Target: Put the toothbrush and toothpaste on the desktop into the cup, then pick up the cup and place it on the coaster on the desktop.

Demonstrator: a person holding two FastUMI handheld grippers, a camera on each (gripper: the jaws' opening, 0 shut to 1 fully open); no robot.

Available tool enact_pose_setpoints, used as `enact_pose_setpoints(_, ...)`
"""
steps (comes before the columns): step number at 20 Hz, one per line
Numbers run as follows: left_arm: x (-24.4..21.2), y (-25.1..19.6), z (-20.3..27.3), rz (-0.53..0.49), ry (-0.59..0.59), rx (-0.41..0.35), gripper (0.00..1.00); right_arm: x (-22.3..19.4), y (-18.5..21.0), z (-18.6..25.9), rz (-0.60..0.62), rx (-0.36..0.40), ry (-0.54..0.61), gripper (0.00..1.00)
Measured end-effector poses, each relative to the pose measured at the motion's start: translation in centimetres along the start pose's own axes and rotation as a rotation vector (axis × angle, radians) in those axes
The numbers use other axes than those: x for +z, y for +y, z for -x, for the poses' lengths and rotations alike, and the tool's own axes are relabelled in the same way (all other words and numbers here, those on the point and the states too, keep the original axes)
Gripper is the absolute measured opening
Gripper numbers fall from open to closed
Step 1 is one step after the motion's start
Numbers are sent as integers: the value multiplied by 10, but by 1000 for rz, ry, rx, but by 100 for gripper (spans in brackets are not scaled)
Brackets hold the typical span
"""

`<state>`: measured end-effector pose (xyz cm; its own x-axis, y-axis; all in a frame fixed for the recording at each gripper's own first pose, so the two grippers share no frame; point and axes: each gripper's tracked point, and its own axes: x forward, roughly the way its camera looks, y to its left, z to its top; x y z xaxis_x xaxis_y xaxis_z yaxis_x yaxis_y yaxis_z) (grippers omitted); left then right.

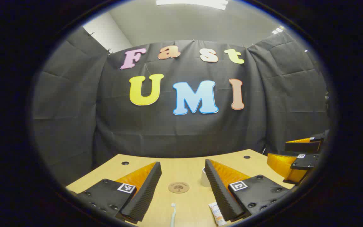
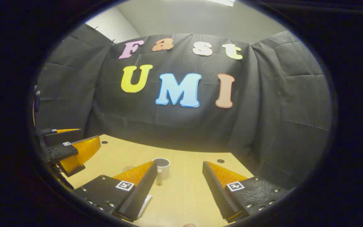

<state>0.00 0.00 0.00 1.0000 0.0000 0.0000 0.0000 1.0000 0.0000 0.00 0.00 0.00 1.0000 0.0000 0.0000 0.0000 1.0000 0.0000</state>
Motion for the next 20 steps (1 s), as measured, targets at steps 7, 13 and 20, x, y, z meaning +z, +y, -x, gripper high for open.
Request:
enact_pose_setpoints(7, -11, 17, -12, -10, 30, 5, 92, -5, 18, -7, -29, 42, 54, 91)
enact_pose_setpoints(13, -28, 30, -28, -24, 77, -2, 91, -10, 24, -15, -35, 49, 101, 91)
enact_pose_setpoints(20, -82, 28, -45, -58, 259, -34, 93, -58, 50, -30, -84, 103, 361, 91)
